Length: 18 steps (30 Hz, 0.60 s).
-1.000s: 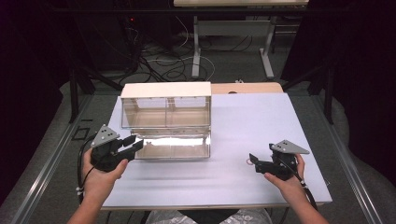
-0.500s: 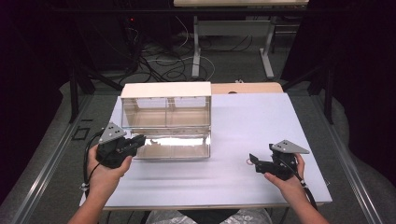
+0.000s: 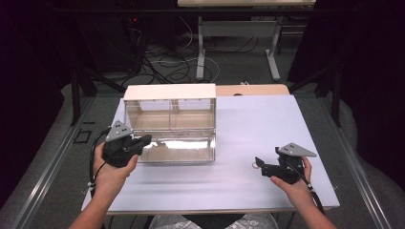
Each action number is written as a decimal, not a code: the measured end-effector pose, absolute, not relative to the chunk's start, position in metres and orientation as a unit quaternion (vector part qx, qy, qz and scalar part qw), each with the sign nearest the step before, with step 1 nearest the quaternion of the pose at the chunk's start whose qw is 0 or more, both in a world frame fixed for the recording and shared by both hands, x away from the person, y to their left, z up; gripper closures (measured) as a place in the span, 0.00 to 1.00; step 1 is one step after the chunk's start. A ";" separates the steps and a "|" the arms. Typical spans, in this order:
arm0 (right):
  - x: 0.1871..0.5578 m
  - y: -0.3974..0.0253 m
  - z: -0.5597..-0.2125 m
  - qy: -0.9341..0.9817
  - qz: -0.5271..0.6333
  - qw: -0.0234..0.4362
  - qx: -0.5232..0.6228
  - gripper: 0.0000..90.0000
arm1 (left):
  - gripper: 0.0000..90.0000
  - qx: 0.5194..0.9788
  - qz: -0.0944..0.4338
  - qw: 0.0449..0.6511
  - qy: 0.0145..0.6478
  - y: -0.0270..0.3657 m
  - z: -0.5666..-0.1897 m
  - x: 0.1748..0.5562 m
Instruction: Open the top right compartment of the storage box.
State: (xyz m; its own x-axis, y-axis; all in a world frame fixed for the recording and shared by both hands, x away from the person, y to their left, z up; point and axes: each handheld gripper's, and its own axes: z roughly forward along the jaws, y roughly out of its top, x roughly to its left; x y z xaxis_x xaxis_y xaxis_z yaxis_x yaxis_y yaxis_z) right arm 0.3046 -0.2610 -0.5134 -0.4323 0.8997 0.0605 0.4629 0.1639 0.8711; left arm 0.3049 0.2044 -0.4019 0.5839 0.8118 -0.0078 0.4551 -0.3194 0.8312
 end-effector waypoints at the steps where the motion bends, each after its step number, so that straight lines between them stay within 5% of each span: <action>1: 0.304 -0.261 -0.513 0.722 0.442 0.247 0.473 0.15 | 1.00 0.783 0.211 0.422 0.404 0.204 -0.401 0.305; 18: 0.304 -0.261 -0.514 0.720 0.441 0.247 0.475 0.15 | 1.00 0.769 0.196 0.443 0.417 0.204 -0.403 0.313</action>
